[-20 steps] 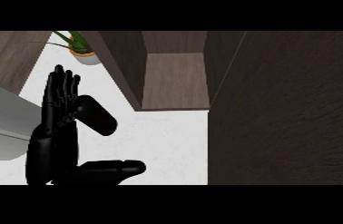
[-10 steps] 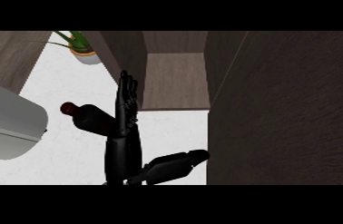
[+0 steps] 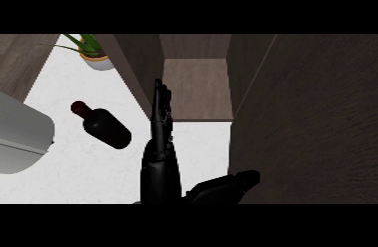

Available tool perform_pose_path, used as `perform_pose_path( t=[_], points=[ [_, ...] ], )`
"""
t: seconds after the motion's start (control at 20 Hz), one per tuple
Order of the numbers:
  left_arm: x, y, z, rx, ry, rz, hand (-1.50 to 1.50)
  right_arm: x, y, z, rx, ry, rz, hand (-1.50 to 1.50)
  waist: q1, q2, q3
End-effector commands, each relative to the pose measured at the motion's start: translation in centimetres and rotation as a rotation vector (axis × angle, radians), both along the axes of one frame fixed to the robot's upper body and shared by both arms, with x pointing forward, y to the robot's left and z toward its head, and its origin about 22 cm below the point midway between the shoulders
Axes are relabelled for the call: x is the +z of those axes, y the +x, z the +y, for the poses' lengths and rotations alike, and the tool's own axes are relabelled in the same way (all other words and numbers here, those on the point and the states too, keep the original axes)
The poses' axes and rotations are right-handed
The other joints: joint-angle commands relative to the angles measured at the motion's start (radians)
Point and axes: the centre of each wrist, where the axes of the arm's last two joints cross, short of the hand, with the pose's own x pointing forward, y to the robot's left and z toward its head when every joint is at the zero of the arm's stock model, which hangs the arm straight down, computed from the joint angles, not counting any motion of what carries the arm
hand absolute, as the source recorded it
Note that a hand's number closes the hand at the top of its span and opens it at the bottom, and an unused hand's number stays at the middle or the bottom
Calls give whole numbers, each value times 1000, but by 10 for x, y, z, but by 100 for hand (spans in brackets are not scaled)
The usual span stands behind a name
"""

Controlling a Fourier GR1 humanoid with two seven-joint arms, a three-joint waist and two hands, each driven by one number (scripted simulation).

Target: Pick up the wine, place it into the cabinet and close the cabinet

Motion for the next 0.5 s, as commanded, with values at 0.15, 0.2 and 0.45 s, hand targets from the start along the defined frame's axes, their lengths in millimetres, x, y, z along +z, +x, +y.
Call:
perform_pose_path(
  t=[0.15,0.2,0.45],
  points=[
    [26,2,8,50,-56,12,-150,15,-10,4,-23,3,-30,-150,5,-1,0],
    [16,-10,-9,35,-64,12,-150,8,-8,2,-21,14,-41,-150,2,-1,0],
    [22,-19,11,105,-37,6,-150,15,-23,9,-35,2,-26,-150,5,-2,0]
  ],
)
